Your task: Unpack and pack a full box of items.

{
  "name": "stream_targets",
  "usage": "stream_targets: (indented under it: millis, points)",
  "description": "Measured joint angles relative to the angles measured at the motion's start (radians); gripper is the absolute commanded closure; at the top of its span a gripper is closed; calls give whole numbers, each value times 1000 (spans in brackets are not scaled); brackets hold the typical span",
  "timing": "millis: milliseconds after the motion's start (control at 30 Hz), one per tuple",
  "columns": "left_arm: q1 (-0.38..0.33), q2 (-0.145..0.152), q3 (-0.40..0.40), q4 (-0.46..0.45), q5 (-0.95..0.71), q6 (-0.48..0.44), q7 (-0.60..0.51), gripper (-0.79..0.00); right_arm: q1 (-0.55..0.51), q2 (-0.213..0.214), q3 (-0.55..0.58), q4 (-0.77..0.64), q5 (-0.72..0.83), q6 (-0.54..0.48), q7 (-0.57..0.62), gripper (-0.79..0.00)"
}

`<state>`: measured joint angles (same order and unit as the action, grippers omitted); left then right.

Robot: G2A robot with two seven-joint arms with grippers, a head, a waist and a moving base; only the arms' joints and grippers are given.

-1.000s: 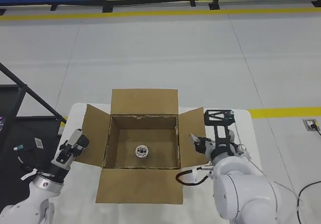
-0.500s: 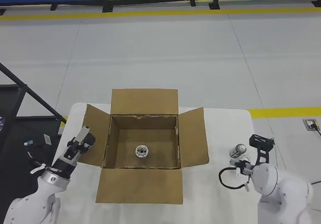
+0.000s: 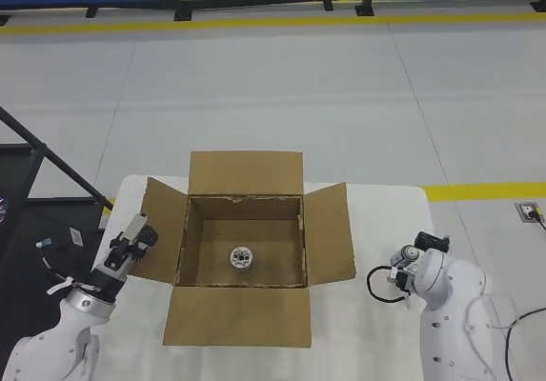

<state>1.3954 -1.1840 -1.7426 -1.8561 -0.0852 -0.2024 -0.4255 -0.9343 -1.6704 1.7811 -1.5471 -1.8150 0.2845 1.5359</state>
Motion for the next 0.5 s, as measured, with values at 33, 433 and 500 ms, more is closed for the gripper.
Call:
stream_targets:
  millis: [33, 433, 500]
  points:
    - [-1, 0, 0, 0, -2, 0, 0, -785, 9, -9, 7, 9, -10, 0, 0, -751]
    - [-2, 5, -16, 5, -14, -5, 6, -785, 60, -99, 81, 82, -114, 56, -56, -662]
    - [0, 5, -18, 6, -16, -6, 8, -785, 66, -110, 89, 95, -126, 71, -72, -677]
